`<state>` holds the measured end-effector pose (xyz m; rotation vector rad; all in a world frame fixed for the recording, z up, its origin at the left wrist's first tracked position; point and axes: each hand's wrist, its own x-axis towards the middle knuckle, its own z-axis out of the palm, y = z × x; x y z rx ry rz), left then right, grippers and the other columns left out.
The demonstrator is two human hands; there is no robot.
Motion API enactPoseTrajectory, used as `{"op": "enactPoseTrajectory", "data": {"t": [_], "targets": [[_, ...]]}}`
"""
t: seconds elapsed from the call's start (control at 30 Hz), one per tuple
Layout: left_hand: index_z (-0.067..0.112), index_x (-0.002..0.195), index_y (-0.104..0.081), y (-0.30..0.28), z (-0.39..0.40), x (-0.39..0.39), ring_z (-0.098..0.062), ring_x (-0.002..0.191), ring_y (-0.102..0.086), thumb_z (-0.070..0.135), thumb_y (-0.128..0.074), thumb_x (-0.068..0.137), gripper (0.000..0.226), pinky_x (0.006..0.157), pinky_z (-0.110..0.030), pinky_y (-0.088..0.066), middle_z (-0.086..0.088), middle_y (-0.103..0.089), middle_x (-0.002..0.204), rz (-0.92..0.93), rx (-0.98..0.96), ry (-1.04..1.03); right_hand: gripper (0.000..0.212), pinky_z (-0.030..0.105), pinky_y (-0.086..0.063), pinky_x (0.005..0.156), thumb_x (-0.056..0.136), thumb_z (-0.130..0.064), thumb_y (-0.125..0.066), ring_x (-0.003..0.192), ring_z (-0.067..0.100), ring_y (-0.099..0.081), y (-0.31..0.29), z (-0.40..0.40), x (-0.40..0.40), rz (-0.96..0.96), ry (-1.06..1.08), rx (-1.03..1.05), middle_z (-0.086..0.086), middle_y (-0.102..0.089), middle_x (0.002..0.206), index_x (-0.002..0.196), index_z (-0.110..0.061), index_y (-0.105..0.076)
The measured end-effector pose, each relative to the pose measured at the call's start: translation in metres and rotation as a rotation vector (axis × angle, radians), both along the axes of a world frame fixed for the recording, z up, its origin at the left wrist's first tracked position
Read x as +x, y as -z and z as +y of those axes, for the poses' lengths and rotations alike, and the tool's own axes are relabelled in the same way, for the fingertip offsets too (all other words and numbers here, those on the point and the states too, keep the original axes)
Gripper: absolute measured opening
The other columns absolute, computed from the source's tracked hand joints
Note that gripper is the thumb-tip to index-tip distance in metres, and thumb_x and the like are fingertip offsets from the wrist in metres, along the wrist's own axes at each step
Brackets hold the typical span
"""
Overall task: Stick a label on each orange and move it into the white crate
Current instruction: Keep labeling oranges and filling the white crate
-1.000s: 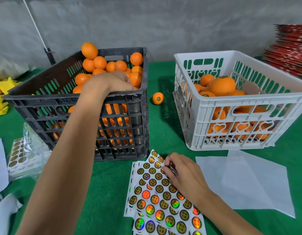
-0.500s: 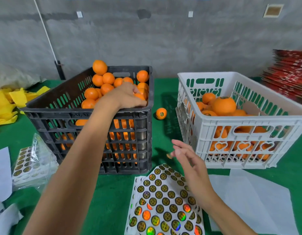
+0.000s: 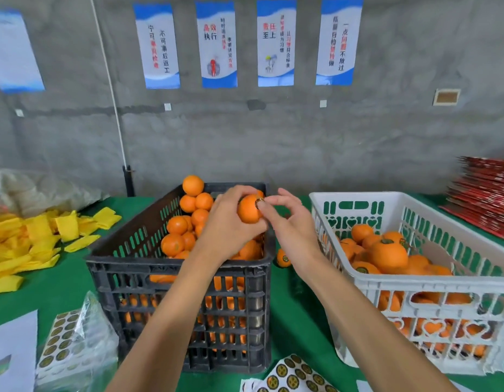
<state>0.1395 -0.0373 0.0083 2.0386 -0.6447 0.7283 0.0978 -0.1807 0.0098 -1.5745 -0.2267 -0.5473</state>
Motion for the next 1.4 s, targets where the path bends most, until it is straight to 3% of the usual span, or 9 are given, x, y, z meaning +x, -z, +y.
{"op": "enactPoseTrajectory", "data": {"t": [0.2, 0.37, 0.43, 0.6, 0.7, 0.83, 1.07, 1.23, 1.4], "targets": [[0.035, 0.125, -0.059, 0.003, -0.002, 0.004, -0.015, 0.115, -0.059, 0.038, -0.074, 0.072, 0.055, 0.095, -0.045, -0.054, 0.017, -0.063, 0.12, -0.022, -0.016, 0.019, 0.069, 0.028, -0.046, 0.104, 0.087, -0.043, -0.079, 0.124, -0.002, -0.048, 0.004, -0.007, 0.005, 0.024, 0.004, -0.057, -0.018, -0.046, 0.144, 0.148, -0.039, -0.048], [0.029, 0.133, -0.055, 0.001, -0.012, 0.013, -0.014, 0.121, -0.063, 0.023, -0.077, 0.08, 0.058, 0.093, -0.039, -0.06, 0.01, -0.062, 0.129, 0.063, -0.082, 0.293, 0.043, 0.042, -0.058, 0.097, 0.092, -0.035, -0.076, 0.103, 0.017, -0.074, 0.001, -0.019, 0.005, 0.062, -0.11, 0.027, 0.001, -0.077, 0.112, 0.132, -0.025, -0.066], [0.027, 0.139, -0.049, 0.003, -0.012, 0.021, -0.008, 0.129, -0.059, 0.026, -0.08, 0.081, 0.066, 0.103, -0.028, -0.053, 0.011, -0.059, 0.139, 0.135, -0.026, 0.38, 0.046, 0.041, -0.059, 0.095, 0.09, -0.038, -0.078, 0.105, 0.016, -0.071, 0.002, -0.029, 0.006, 0.012, 0.067, -0.093, -0.003, -0.073, 0.117, 0.133, -0.026, -0.064], [0.025, 0.154, -0.034, 0.003, 0.022, 0.07, -0.026, 0.142, -0.043, 0.035, -0.077, 0.089, 0.078, 0.11, -0.037, -0.04, -0.006, -0.043, 0.156, 0.337, 0.557, -0.051, 0.049, 0.044, -0.056, 0.084, 0.093, -0.038, -0.073, 0.109, 0.028, -0.058, 0.012, -0.074, 0.007, -0.045, 0.796, -0.662, 0.005, -0.048, 0.132, 0.138, -0.033, -0.055], [0.037, 0.162, -0.017, 0.005, 0.043, 0.096, -0.038, 0.147, -0.035, 0.046, -0.078, 0.086, 0.097, 0.114, -0.052, -0.04, -0.009, -0.025, 0.167, 0.698, 0.95, -0.24, 0.044, 0.047, -0.046, 0.091, 0.096, -0.025, -0.07, 0.119, 0.035, -0.047, 0.018, -0.098, 0.011, -0.019, 0.947, -0.858, 0.013, -0.046, 0.143, 0.139, -0.025, -0.059], [0.051, 0.16, -0.009, 0.011, 0.052, 0.118, -0.042, 0.149, -0.032, 0.056, -0.08, 0.08, 0.107, 0.108, -0.058, -0.045, -0.002, -0.014, 0.172, 0.992, 1.085, -0.269, 0.041, 0.046, -0.04, 0.099, 0.097, -0.009, -0.063, 0.131, 0.035, -0.043, 0.027, -0.094, 0.018, 0.027, 0.965, -0.946, 0.011, -0.043, 0.154, 0.136, -0.019, -0.065], [0.055, 0.158, -0.001, -0.001, 0.001, 0.153, -0.039, 0.148, -0.035, 0.049, -0.083, 0.08, 0.113, 0.107, -0.057, -0.047, -0.001, -0.015, 0.171, 0.835, 0.987, -0.108, 0.035, 0.042, -0.035, 0.111, 0.102, -0.021, -0.056, 0.138, 0.027, -0.043, 0.025, -0.065, 0.049, -0.029, 0.837, -0.967, 0.005, -0.051, 0.149, 0.136, -0.018, -0.065], [0.032, 0.165, -0.004, 0.002, -0.055, 0.174, -0.039, 0.138, -0.049, 0.026, -0.067, 0.098, 0.093, 0.101, -0.049, -0.054, -0.008, -0.022, 0.17, 0.712, 1.078, -0.133, 0.039, 0.039, -0.031, 0.118, 0.102, -0.024, -0.056, 0.142, 0.024, -0.041, 0.035, -0.076, 0.062, 0.006, 0.796, -1.057, 0.004, -0.05, 0.152, 0.14, -0.019, -0.061], [0.029, 0.165, -0.013, 0.019, -0.056, 0.193, -0.037, 0.134, -0.054, 0.016, -0.069, 0.097, 0.088, 0.101, -0.047, -0.055, -0.012, -0.025, 0.168, 0.844, 0.983, -0.113, 0.035, 0.041, -0.036, 0.116, 0.1, -0.025, -0.06, 0.137, 0.025, -0.049, 0.04, -0.077, 0.064, -0.03, 0.774, -0.992, 0.005, -0.057, 0.145, 0.133, -0.017, -0.067]]}}
